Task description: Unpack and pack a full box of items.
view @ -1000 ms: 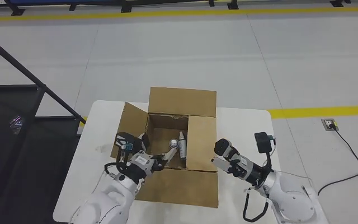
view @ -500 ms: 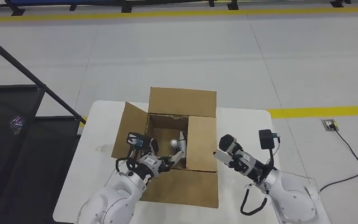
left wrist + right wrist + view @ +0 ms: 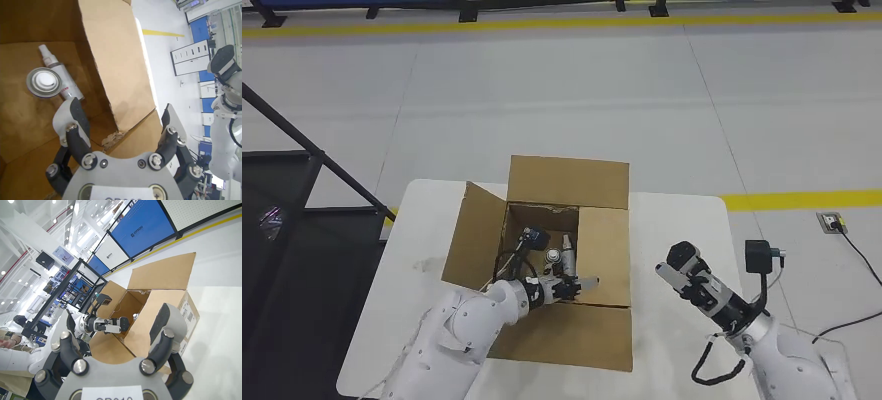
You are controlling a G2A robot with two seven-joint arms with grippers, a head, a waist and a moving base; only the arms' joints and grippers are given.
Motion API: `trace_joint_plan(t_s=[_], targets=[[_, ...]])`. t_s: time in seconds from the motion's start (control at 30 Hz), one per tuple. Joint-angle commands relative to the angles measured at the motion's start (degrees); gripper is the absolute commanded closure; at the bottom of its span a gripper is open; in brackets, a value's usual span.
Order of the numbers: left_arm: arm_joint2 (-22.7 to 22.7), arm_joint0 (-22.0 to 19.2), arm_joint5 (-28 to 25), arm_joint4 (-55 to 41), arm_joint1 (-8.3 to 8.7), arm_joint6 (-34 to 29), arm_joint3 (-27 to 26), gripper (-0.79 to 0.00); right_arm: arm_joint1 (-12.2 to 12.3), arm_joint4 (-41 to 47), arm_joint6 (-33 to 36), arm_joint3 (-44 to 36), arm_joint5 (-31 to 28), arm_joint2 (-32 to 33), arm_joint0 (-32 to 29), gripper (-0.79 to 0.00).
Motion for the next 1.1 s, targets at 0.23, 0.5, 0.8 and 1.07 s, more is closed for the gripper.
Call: trace_joint_plan(t_s=[0.23, 0.5, 0.8, 1.07], targets=[[3.13, -4.32, -2.69, -4.7, -1.2, 2.15, 5.5, -0.785, 0.48, 1.52, -1.64, 0.33, -1.77, 1.76, -3.19, -0.785], [2.42, -2.25, -1.5, -3.48, -0.88, 3.5, -1.88, -0.785, 0.85, 1.53, -3.19, 0.24, -3.0, 2.51, -4.67, -0.785], [6.8, -4.63, -1.04, -4.75, -2.34, 9.88, -4.67, -0.785, 1.29, 3.72, -7.07, 0.83, -6.2, 6.48, -7.7, -0.785], [15.77, -12.02, -1.1, -7.6, -5.78, 15.09, 2.81, -0.785, 1.42, 6.89, -13.07, 0.95, -6.7, 12.19, -12.01, -0.785]])
